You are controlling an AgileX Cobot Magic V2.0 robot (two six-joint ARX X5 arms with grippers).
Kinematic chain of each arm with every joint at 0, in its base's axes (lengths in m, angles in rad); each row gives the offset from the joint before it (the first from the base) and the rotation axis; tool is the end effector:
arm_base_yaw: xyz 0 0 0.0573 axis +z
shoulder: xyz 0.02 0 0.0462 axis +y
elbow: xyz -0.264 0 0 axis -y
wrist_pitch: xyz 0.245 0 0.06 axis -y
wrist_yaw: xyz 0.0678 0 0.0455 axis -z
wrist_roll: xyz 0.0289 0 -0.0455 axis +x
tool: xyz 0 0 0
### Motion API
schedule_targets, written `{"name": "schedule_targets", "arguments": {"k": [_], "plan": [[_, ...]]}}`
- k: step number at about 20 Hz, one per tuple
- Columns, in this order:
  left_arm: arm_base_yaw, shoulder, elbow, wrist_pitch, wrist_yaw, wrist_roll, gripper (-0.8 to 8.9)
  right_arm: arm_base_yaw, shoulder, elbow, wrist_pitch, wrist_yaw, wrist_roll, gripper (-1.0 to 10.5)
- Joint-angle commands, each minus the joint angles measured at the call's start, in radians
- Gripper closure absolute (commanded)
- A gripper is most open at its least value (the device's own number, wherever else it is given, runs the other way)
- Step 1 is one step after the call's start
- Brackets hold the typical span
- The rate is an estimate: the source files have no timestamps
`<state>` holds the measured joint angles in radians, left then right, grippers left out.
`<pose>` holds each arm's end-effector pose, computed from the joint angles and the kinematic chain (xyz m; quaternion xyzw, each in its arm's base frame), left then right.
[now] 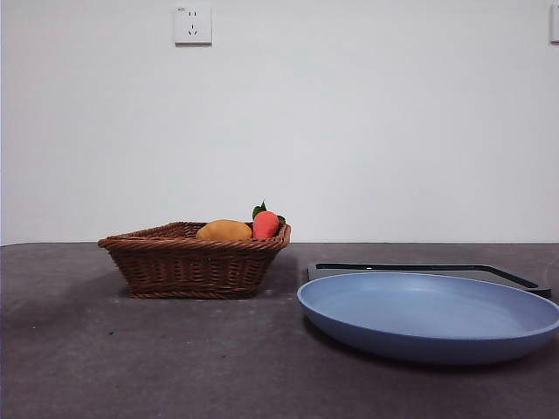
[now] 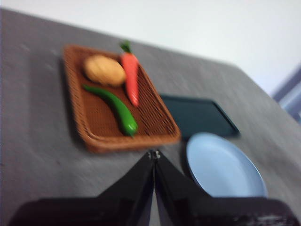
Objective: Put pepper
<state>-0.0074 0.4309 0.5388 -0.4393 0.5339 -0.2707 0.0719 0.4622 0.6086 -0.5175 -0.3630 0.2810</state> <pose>0.1048 -0.0155 0.2697 -0.1708 0.1934 -0.2398 0.9359 0.1047 0.0178 0.2819 0.1609 0.2104 0.1844 0.9465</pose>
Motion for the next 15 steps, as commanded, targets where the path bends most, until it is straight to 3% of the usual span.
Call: {"name": "schedule_targets", "arguments": {"k": [1, 4, 9, 13, 15], "plan": [[0.002, 0.061, 0.067, -0.068, 0.075, 0.107, 8.07, 0.004, 0.082, 0.116, -0.140, -0.007, -0.148, 9.4], [0.002, 0.126, 0.134, -0.171, 0.126, 0.182, 8.07, 0.009, 0.167, 0.228, -0.303, -0.006, -0.241, 9.4], [-0.009, 0.198, 0.230, -0.353, 0.128, 0.310, 8.07, 0.020, 0.289, 0.367, -0.551, -0.005, -0.381, 9.4], [-0.013, 0.204, 0.247, -0.355, 0.125, 0.320, 7.93, 0.020, 0.319, 0.371, -0.568, -0.004, -0.386, 9.2], [-0.013, 0.204, 0.247, -0.354, 0.122, 0.319, 6.14, 0.020, 0.324, 0.371, -0.568, -0.003, -0.386, 8.1]]}}
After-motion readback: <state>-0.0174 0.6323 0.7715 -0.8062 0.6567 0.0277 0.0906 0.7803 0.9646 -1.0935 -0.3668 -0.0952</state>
